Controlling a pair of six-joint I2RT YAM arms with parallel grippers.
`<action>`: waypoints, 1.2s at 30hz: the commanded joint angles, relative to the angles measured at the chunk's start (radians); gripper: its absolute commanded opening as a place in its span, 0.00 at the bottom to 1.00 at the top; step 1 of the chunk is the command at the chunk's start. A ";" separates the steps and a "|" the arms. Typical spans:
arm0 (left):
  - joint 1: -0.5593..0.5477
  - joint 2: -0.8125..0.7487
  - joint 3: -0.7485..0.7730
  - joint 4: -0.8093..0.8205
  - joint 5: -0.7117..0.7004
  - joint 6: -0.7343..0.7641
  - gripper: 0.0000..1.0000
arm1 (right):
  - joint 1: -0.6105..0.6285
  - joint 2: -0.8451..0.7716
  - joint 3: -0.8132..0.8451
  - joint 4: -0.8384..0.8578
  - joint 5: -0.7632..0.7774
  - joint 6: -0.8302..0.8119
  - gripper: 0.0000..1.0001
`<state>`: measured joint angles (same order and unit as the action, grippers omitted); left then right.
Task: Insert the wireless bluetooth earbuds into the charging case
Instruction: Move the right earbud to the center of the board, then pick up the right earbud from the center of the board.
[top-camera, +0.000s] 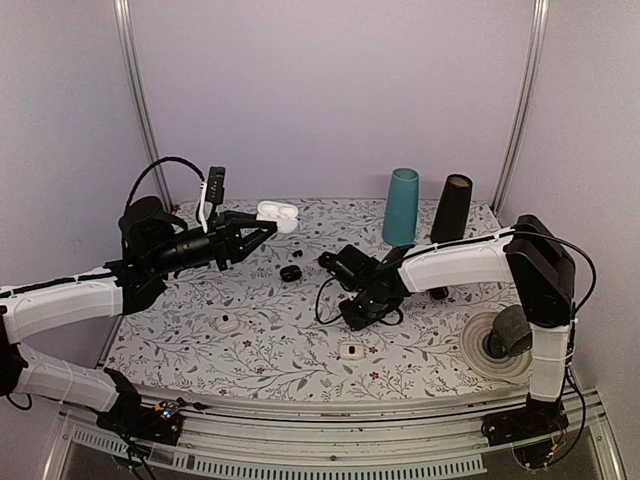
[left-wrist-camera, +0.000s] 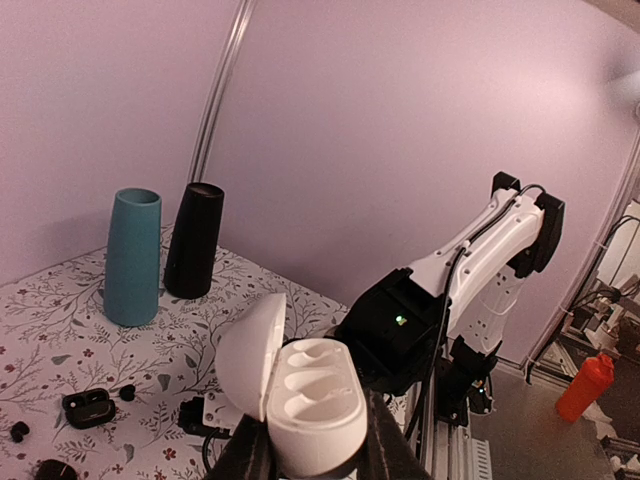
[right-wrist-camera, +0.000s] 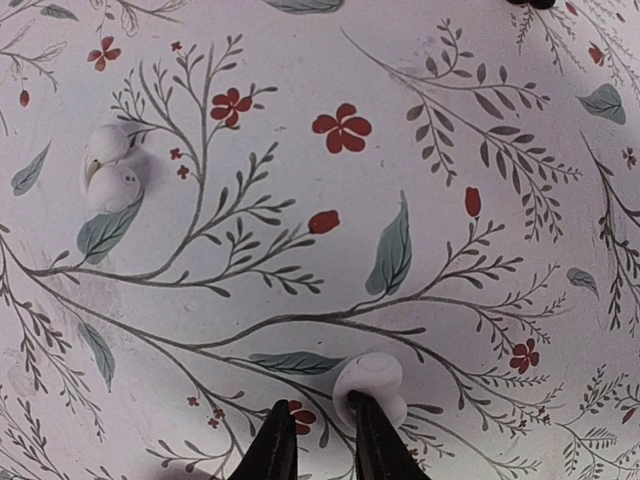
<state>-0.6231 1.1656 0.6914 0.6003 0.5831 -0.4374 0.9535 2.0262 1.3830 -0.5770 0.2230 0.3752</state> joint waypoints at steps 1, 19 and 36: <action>0.012 -0.002 0.031 0.008 0.005 0.003 0.00 | -0.018 0.004 0.019 -0.001 0.024 -0.010 0.22; 0.011 0.004 0.043 0.001 0.011 0.004 0.00 | -0.048 0.024 0.005 0.031 0.043 -0.014 0.22; 0.011 0.005 0.044 -0.006 0.012 0.003 0.00 | -0.065 0.024 -0.005 0.051 0.029 -0.010 0.04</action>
<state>-0.6231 1.1660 0.7048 0.5976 0.5907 -0.4374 0.8997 2.0357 1.3830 -0.5232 0.2539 0.3653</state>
